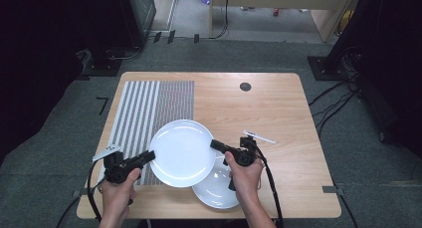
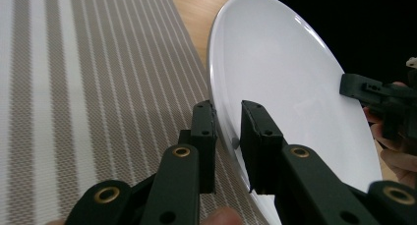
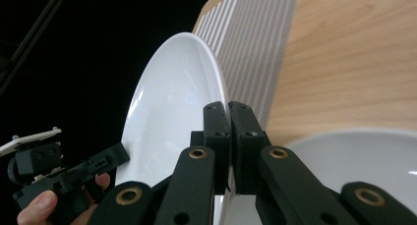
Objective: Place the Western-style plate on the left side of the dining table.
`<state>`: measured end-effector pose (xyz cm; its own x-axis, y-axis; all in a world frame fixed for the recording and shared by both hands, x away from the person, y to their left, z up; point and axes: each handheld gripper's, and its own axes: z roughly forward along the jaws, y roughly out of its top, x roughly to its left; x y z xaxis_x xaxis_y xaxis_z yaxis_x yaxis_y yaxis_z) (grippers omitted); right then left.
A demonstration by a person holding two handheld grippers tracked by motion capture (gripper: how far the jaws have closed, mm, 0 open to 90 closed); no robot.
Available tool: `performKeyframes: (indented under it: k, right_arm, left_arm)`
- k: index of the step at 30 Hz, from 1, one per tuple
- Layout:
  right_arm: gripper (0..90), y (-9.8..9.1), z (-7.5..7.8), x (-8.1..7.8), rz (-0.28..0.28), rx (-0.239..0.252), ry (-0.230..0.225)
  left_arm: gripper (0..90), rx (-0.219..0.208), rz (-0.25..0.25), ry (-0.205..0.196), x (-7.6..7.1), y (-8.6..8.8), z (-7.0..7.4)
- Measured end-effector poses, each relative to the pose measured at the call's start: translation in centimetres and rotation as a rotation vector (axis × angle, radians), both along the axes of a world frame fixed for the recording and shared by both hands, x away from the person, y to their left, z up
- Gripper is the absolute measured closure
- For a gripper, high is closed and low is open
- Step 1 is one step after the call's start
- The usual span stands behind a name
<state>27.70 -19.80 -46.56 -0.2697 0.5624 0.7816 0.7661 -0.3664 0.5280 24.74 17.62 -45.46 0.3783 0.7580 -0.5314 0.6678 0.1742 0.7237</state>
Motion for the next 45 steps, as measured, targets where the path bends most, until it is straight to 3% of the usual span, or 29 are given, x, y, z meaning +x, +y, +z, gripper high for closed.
performKeyframes:
  k: [8,12,21,25,28,35,37,45]
  right_arm:
    - [88.1,3.0,1.2,2.7,0.041,0.000,-0.005]
    - [88.1,4.1,1.6,4.1,0.052,-0.008,0.008]
    - [87.4,5.8,1.3,7.0,0.042,0.000,0.013]
    - [87.5,6.4,0.9,8.4,0.046,-0.001,0.027]
    - [87.4,7.4,0.5,9.4,0.052,-0.028,0.039]
    - [87.1,8.8,-0.4,11.0,0.050,-0.031,0.089]
    - [87.0,9.4,-1.1,11.8,0.038,-0.046,0.100]
    - [86.5,10.6,-3.5,13.4,0.007,-0.088,0.154]
  left_arm:
    - [78.2,-0.001,0.043,-0.012,1.1,2.4,1.1]
    - [78.2,-0.005,0.065,-0.001,2.4,3.5,1.3]
    - [78.4,0.010,0.073,-0.019,4.6,4.9,1.6]
    - [78.5,0.003,0.088,0.009,5.8,5.5,1.1]
    - [78.1,0.038,0.117,0.023,6.5,5.7,0.8]
    - [78.1,0.066,0.153,0.072,8.4,6.7,-0.1]
    - [77.3,0.104,0.181,0.094,9.3,6.5,-0.8]
    - [76.3,0.153,0.228,0.156,11.5,6.3,-3.1]
